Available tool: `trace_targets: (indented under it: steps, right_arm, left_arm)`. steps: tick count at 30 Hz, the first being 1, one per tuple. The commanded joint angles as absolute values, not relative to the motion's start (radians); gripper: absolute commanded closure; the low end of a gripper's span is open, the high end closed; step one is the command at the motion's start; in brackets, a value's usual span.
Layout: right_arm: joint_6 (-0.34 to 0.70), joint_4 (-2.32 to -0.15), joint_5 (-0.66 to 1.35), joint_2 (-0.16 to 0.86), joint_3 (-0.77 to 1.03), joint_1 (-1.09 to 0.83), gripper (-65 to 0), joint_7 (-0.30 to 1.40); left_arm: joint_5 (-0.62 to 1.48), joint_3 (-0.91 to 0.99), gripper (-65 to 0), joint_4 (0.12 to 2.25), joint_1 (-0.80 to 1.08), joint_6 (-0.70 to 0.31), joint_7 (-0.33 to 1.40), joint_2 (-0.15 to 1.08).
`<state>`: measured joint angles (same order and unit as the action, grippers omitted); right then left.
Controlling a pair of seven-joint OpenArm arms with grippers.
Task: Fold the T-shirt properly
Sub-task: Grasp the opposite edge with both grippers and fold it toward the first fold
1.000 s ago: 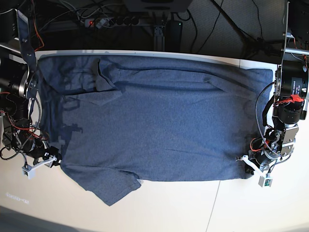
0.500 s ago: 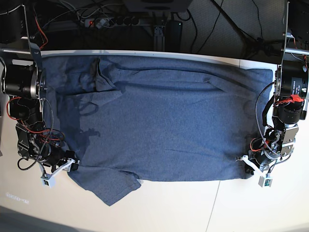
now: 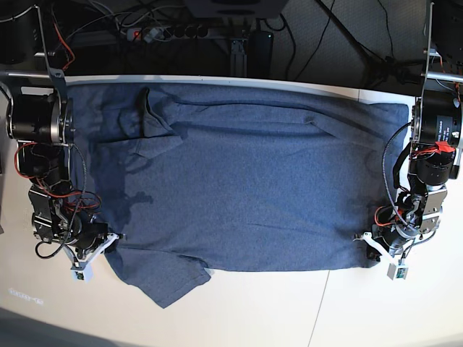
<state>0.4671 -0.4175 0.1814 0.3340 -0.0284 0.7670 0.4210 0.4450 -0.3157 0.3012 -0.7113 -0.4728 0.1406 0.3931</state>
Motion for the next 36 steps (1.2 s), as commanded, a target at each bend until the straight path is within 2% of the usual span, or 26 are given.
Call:
trace_targets:
  steps: [1, 11, 18, 28, 36]
  right_arm:
    - [0.528, -0.445, 0.168, 0.341, -0.029, 0.792, 0.0, 0.431]
    - [0.529, -0.545, 0.157, 0.342, -0.029, 0.788, 0.0, 0.460]
    - [0.532, -0.612, 0.230, 0.384, -0.029, 0.751, 0.0, 0.509]
    - [0.550, -0.890, 0.316, 0.449, -0.028, 0.535, 0.0, 0.519]
    - [0.550, -1.019, 0.377, 0.510, -0.028, 0.419, 0.0, 0.551]
  left_arm:
    - [0.443, -0.316, 0.0, 0.311, -0.740, -0.491, 0.130, 0.402]
    - [0.443, -0.316, 0.0, 0.318, -0.740, -0.503, 0.087, 0.442]
    - [0.491, -0.316, 0.0, 0.319, -0.728, -0.698, 0.118, 0.491]
    - [0.608, -0.316, 0.0, 0.344, -0.661, -0.698, 0.177, 0.564]
    - [0.706, -0.316, 0.0, 0.552, -0.538, -0.698, 0.288, 0.620]
